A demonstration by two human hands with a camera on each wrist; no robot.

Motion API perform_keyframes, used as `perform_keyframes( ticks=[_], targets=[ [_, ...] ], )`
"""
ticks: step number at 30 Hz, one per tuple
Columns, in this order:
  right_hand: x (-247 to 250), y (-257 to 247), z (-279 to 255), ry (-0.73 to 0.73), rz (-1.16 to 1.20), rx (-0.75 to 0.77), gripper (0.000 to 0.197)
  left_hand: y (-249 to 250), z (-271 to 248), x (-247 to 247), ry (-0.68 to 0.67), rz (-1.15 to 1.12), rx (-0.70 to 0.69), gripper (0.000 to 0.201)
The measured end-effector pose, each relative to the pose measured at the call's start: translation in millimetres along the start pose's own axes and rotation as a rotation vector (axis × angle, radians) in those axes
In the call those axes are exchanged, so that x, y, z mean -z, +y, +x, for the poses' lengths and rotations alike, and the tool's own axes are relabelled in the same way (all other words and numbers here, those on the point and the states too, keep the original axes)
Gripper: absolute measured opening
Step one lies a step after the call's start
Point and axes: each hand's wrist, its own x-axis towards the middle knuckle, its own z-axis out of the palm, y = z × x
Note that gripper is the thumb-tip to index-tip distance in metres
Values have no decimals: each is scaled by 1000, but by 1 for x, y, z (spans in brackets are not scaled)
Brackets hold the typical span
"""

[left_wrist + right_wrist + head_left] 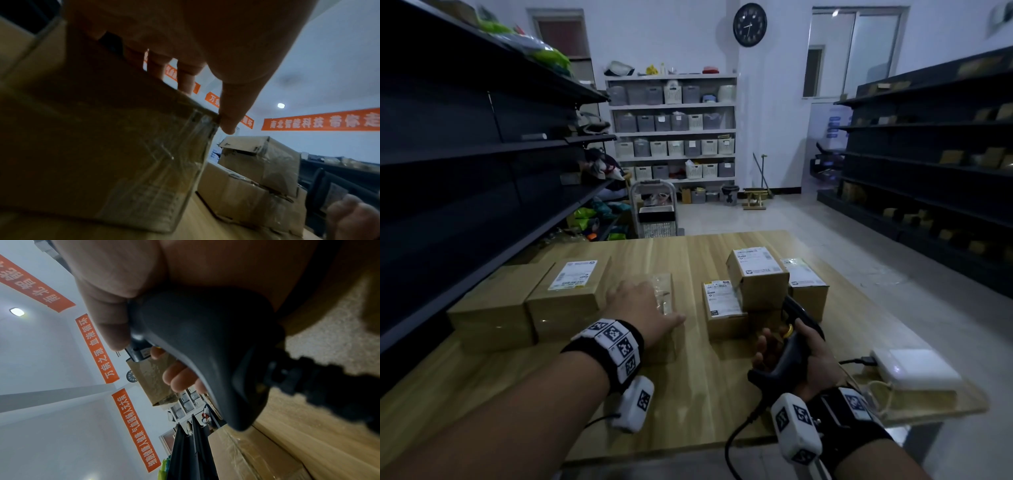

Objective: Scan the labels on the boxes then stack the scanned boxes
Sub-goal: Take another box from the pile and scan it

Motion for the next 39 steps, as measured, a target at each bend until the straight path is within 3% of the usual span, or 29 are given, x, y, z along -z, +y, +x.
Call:
perform_keyframes(
  ticks=[2, 6, 10, 13, 17, 20, 23, 25, 27, 30, 33, 36, 39],
  targets=[
    [0, 0, 0, -7, -1, -7, 41, -3, 1, -4, 3, -135, 89, 112],
    [-2, 0, 0, -18, -33, 13, 32, -12, 4, 6, 10, -380, 166, 121],
    [-3, 0, -1, -29, -40, 13, 35, -27, 4, 7, -60, -1001, 310, 95],
    [-5, 1, -3, -51, -40, 13, 34, -29, -10, -1, -176, -1477, 422, 52],
    [-8, 2, -7, -120, -35, 24, 45, -30, -28, -22, -241, -1735, 525, 43],
    [-7, 2, -7, -121, -34, 39, 58, -37, -31, -35, -185, -1669, 500, 41],
    [-11, 3, -11, -91, -30, 38, 39, -43, -37, -35, -113, -1514, 405, 30],
    [-13, 1, -13, -44, -3, 36, 42, -46, -38, -30, -69, -1378, 330, 25],
    [-13, 0, -12, -21, -11, 38, 53, -45, -39, -22, -28, -1250, 242, 35],
    [-11, 1, -9, 7, -21, 45, 50, -36, -41, -8, 56, -952, 29, 64],
    [-9, 0, -8, 27, -35, 26, 47, -19, -45, 3, 22, -579, -123, 97],
    [-6, 0, -6, 26, -60, 1, 46, -12, -39, 9, -34, -380, -107, 109],
    [1, 0, -1, 3, -79, 9, 81, -28, -27, 13, -110, -518, 12, 103]
  ],
)
